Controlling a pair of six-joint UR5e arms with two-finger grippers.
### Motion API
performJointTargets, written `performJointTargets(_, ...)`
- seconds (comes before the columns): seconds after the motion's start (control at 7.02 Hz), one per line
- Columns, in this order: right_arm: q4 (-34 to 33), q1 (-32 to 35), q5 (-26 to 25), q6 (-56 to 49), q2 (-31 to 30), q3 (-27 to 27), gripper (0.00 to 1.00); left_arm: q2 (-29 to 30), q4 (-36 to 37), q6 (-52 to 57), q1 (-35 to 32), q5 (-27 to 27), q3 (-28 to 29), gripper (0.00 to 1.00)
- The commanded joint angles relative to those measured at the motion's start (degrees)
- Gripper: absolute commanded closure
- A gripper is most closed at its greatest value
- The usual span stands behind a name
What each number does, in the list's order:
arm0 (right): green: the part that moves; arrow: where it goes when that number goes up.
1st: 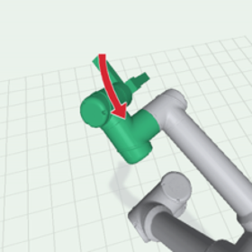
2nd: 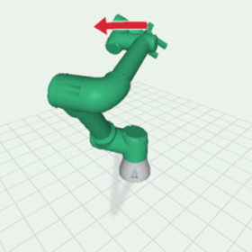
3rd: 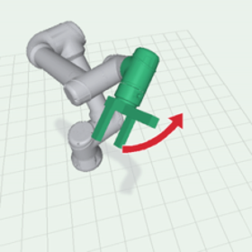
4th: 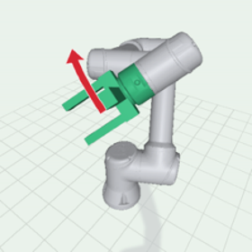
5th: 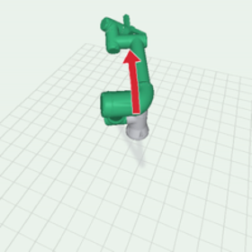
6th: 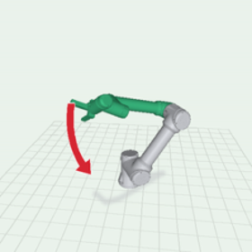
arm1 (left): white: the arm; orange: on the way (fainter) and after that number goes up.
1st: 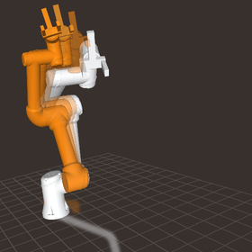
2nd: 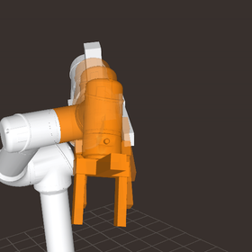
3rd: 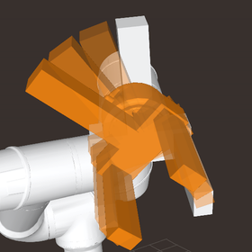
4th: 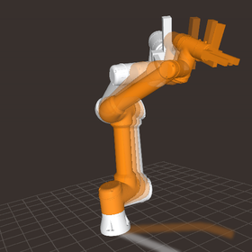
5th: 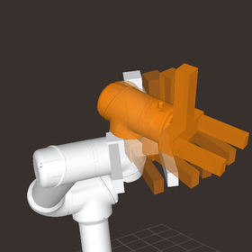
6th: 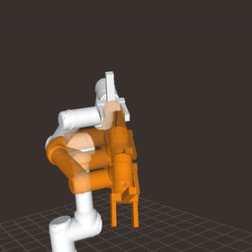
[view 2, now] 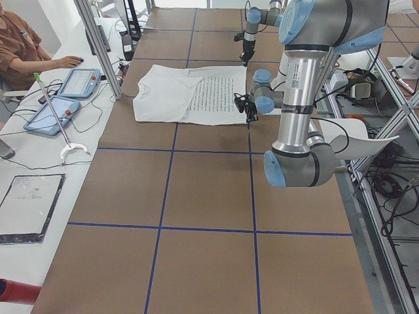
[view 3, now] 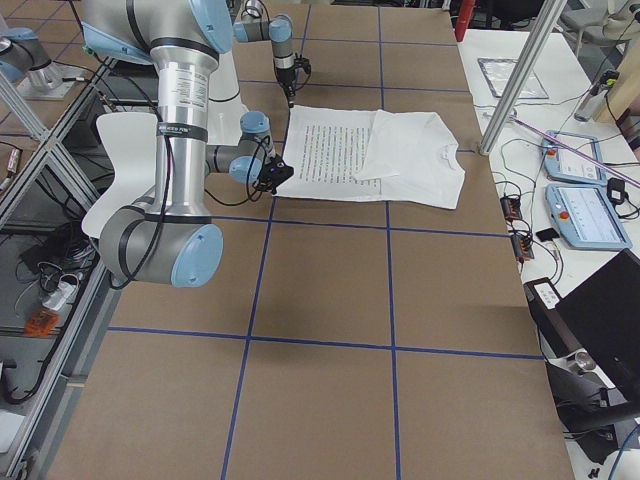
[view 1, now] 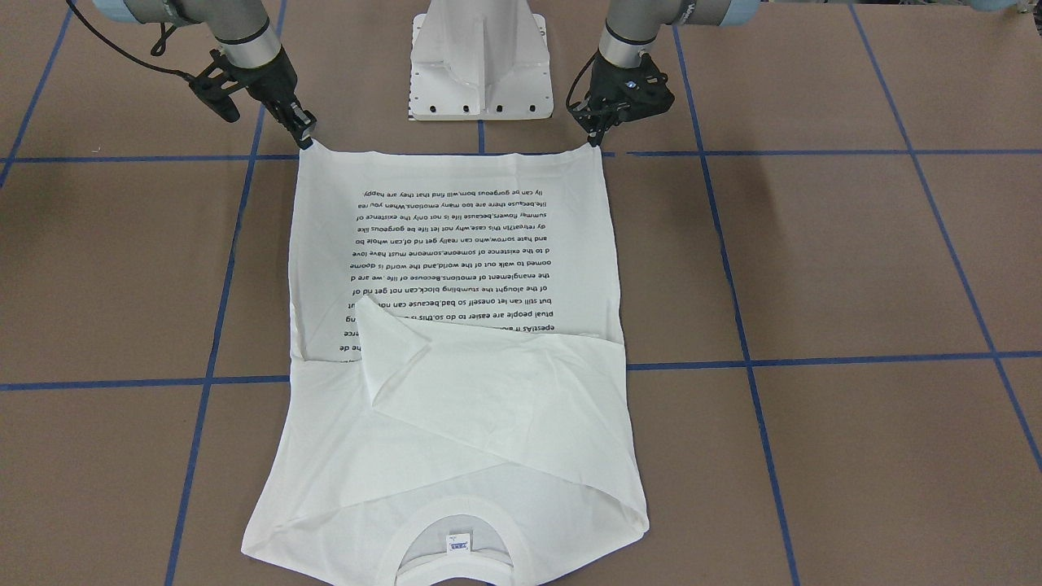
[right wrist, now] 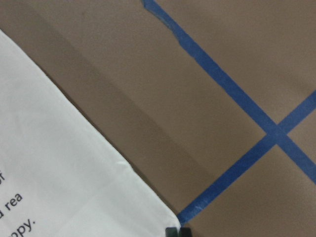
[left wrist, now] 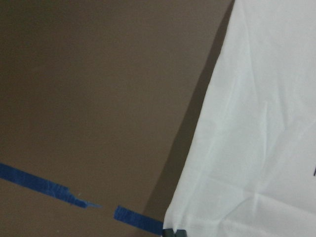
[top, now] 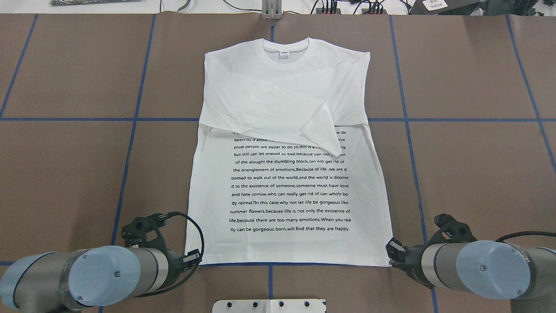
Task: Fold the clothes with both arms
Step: 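Lift the hem with both grippers and fold it toward the collar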
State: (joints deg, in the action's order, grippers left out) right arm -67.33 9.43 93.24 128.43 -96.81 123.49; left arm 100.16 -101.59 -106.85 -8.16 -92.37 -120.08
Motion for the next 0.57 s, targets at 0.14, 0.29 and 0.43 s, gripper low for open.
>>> performJointTargets(0.14,0.1,-0.5,-0.1,0.1,0.8,0.5,1.00,-4.4,0.8,-3.4,1.7,-1.7,-6.0,1.00)
performJointTargets(0.29,0.1,-0.4,-0.1,0.1,2.3,0.5,1.00,-5.5,0.8,-3.5,2.0,-1.7,-6.4,1.00)
performJointTargets(0.43,0.1,-0.4,-0.2,0.1,2.4,0.6,1.00,-5.6,0.8,-4.2,2.5,-1.7,-6.7,1.00)
